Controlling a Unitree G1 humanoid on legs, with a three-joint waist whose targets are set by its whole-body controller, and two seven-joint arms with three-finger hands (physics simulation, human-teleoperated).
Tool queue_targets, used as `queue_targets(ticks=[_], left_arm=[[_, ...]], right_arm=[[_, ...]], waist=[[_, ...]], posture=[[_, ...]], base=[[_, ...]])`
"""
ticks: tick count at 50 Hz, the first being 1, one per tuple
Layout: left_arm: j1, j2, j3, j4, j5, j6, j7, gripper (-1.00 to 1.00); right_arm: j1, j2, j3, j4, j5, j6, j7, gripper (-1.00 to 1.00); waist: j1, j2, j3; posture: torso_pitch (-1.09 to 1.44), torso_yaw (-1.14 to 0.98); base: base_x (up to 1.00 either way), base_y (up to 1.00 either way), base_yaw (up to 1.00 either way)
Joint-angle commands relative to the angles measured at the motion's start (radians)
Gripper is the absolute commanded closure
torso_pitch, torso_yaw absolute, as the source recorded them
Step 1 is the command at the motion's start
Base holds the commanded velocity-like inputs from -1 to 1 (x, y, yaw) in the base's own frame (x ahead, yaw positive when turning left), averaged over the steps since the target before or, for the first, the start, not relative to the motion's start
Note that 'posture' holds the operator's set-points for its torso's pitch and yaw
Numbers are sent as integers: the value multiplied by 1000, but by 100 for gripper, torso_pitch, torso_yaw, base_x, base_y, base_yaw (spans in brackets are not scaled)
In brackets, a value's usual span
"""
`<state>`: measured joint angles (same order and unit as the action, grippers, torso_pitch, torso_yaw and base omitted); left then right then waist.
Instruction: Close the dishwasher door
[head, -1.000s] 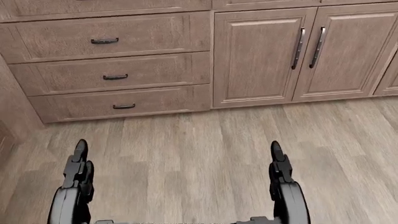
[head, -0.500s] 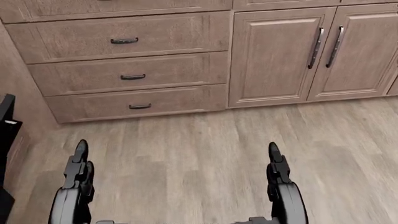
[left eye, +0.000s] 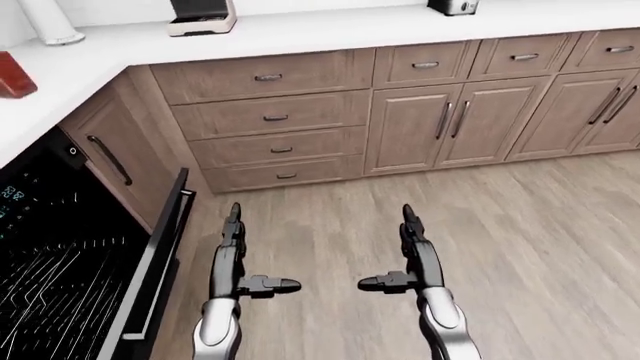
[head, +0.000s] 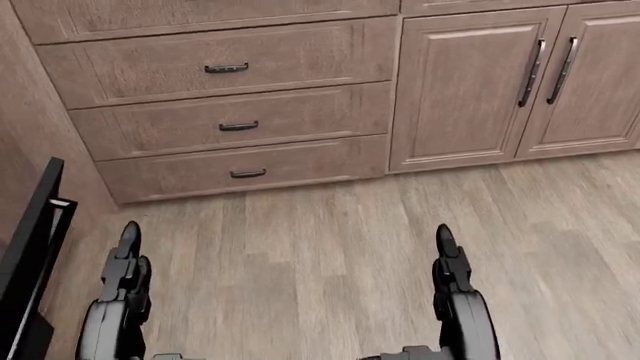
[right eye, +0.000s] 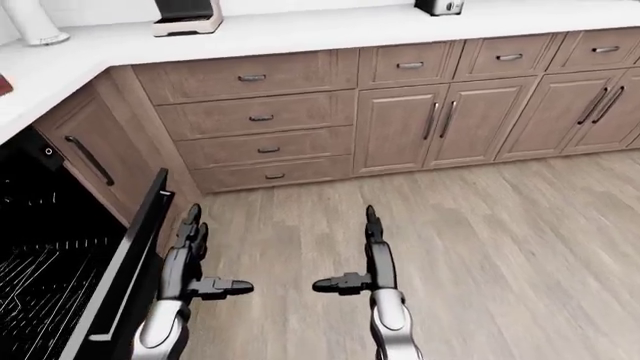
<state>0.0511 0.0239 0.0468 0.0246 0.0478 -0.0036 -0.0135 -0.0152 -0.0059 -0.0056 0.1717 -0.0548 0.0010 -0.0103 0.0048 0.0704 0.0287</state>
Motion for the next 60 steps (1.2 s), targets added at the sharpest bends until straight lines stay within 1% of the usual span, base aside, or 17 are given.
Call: queue_targets(ticks=[1, 10, 13, 14, 18, 22, 26, 27, 28, 37, 41, 42, 46, 50, 54, 55, 60], left_arm=[[-20, -4, -11, -47, -2, -30, -1, -100], [-18, -5, -11, -50, -1, -31, -1, -100], [-18, -4, -11, -50, -2, -31, -1, -100], [-19, -5, -11, -48, -1, -31, -1, -100], [-19, -5, -12, -49, -1, -31, -1, -100], [-19, -5, -13, -48, 0, -30, 0, -100], [-20, -6, -15, -45, 2, -32, 0, -100], [-19, -6, -15, -46, 2, -32, 0, -100], [-19, -6, -16, -46, 2, -32, 0, -100], [-17, -6, -15, -54, 0, -27, 0, -100], [-16, -5, -13, -58, -1, -26, -1, -100], [-16, -5, -13, -59, -1, -26, -1, -100], [-16, -5, -12, -60, -2, -26, -1, -100], [-11, -5, -12, -68, -2, -24, -3, -100], [-10, -5, -12, -69, -2, -24, -3, -100], [-10, -5, -11, -69, -2, -25, -3, -100], [-8, -5, -12, -69, -2, -26, -3, -100]], right_arm=[[-18, -11, -17, -50, 1, -30, -3, -100], [-19, -11, -16, -45, 1, -33, -2, -100], [-16, -11, -16, -53, 2, -30, -2, -100], [-17, -11, -16, -50, 2, -31, -2, -100], [-19, -10, -16, -46, 1, -32, -2, -100], [-22, -10, -15, -39, 1, -35, -1, -100], [-25, -10, -14, -34, 1, -36, -1, -100], [-25, -10, -15, -35, 1, -35, -1, -100], [-26, -11, -15, -31, 2, -37, -1, -100], [-19, -11, -16, -46, 3, -31, 2, -100], [-14, -11, -17, -54, 4, -30, 2, -100], [-14, -11, -16, -57, 4, -28, 2, -100], [-13, -12, -17, -57, 4, -28, 2, -100], [-14, -12, -18, -54, 4, -31, 2, -100], [-13, -11, -17, -53, 4, -33, 2, -100], [-14, -11, -18, -52, 4, -32, 2, -100], [-14, -12, -18, -53, 3, -31, 2, -100]], waist=[[-3, -6, -14], [-9, -100, -5], [-14, -169, -23], [-28, -114, -6], [-20, -128, -22], [-21, -78, -5], [-13, 53, -31], [-8, -12, -15], [-9, 3, -13], [-8, -86, -6], [-13, -162, -20], [-24, -115, -9], [-20, -128, -23], [-20, -81, -5], [-16, 41, -27], [-9, -5, -20], [-4, -37, -15]], posture=[[0, 0], [0, 0], [0, 0], [0, 0], [0, 0], [0, 0], [0, 0], [0, 0], [0, 0], [0, 0], [0, 0], [0, 0], [0, 0], [0, 0], [0, 0], [0, 0], [0, 0]], base=[[0, 32, 0], [0, 32, 0], [0, 32, 0], [0, 32, 0], [0, 32, 0], [0, 31, 0], [0, 31, 0], [0, 30, 0], [0, 31, 0], [0, 30, 0], [0, 30, 0], [0, 30, 0], [0, 30, 0], [0, 30, 0], [0, 30, 0], [0, 30, 0], [0, 30, 0]])
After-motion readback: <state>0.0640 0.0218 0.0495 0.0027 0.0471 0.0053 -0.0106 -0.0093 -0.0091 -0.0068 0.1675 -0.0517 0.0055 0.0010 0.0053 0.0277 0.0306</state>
